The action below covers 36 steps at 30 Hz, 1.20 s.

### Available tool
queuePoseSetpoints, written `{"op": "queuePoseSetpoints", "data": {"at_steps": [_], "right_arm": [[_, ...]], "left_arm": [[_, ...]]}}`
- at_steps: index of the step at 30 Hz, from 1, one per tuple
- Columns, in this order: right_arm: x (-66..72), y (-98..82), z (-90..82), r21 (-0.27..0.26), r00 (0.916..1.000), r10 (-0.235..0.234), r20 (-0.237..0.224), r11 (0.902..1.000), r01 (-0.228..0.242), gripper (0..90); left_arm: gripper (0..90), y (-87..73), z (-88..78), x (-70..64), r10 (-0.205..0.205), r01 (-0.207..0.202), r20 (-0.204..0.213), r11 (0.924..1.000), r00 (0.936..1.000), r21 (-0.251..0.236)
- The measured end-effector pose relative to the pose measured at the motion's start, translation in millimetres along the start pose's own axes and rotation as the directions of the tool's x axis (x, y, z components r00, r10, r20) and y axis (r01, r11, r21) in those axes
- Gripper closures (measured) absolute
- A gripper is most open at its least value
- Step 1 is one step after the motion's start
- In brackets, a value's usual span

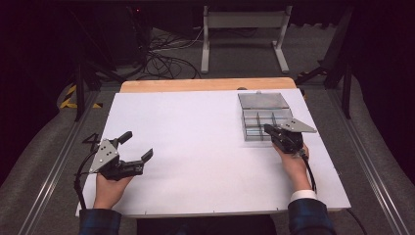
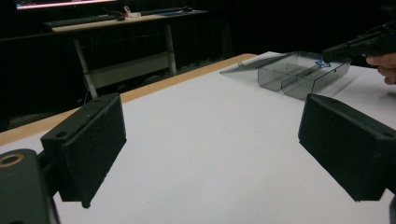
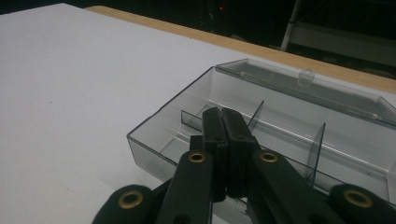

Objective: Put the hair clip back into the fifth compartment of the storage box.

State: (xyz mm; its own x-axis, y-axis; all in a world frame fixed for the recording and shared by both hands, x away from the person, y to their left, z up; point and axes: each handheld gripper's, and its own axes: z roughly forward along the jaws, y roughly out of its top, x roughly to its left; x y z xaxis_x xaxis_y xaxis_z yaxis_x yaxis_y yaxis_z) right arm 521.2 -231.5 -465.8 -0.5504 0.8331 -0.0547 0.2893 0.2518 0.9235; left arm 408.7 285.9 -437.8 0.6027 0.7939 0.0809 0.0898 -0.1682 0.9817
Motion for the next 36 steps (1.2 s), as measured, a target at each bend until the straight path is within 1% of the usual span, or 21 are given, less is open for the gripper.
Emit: {"op": "queuePoseSetpoints", "data": {"at_steps": [8, 9, 10, 13, 20, 22, 24, 26, 30, 36], "right_arm": [[-5.0, -3.4, 4.8, 0.022, 0.9999, 0.011, 0.008, 0.9997, -0.011, 89.6], [-6.3, -4.4, 5.9, 0.028, 0.9997, 0.024, 0.009, 0.9993, -0.025, 89.6], [-6.9, -4.6, 6.4, 0.031, 0.9997, 0.023, 0.01, 0.9992, -0.023, 89.6], [-7.9, -5.1, 7.3, 0.033, 0.9996, 0.027, 0.013, 0.9991, -0.027, 89.6], [-10.9, -7.6, 9.4, 0.055, 0.9988, 0.046, 0.018, 0.9974, -0.047, 89.4], [-11.7, -8.2, 9.6, 0.06, 0.9988, 0.044, 0.019, 0.9971, -0.045, 89.4], [-11.9, -9.2, 10.1, 0.07, 0.9982, 0.056, 0.02, 0.9959, -0.058, 89.3], [-12.0, -9.3, 10.3, 0.073, 0.9981, 0.058, 0.02, 0.9956, -0.059, 89.2], [-12.6, -10.4, 11.3, 0.081, 0.9983, 0.056, 0.018, 0.9951, -0.057, 89.0], [-13.4, -11.3, 11.8, 0.085, 0.9979, 0.062, 0.02, 0.9944, -0.064, 88.9]], "left_arm": [[7.7, -0.9, 0.6, 0.7, 0.001, -0.001, -0.007, 1.0, 1.0, 0.001], [7.6, -1.1, 0.5, 0.9, 0.0, 0.0, -0.009, 1.0, 1.0, 0.0], [7.6, -1.2, 0.3, 1.1, -0.002, 0.002, -0.009, 1.0, 1.0, 0.001], [7.6, -1.3, 0.0, 1.6, -0.007, 0.007, -0.01, 1.0, 0.9999, -0.003], [7.6, -1.7, 0.3, 1.8, -0.008, 0.008, -0.008, 1.0, 0.9999, 0.0], [7.6, -2.1, 0.3, 2.2, -0.011, 0.011, -0.008, 0.9999, 0.9999, -0.002], [7.6, -2.5, -0.1, 3.1, -0.012, 0.012, -0.009, 0.9999, 0.9999, -0.004], [7.5, -2.6, -0.3, 3.7, -0.014, 0.014, -0.011, 0.9999, 0.9998, -0.006], [7.5, -2.9, -0.7, 4.2, -0.033, 0.032, -0.006, 0.9993, 0.9995, -0.018], [7.5, -3.7, -1.0, 5.7, -0.043, 0.043, -0.005, 0.999, 0.9991, -0.016]]}}
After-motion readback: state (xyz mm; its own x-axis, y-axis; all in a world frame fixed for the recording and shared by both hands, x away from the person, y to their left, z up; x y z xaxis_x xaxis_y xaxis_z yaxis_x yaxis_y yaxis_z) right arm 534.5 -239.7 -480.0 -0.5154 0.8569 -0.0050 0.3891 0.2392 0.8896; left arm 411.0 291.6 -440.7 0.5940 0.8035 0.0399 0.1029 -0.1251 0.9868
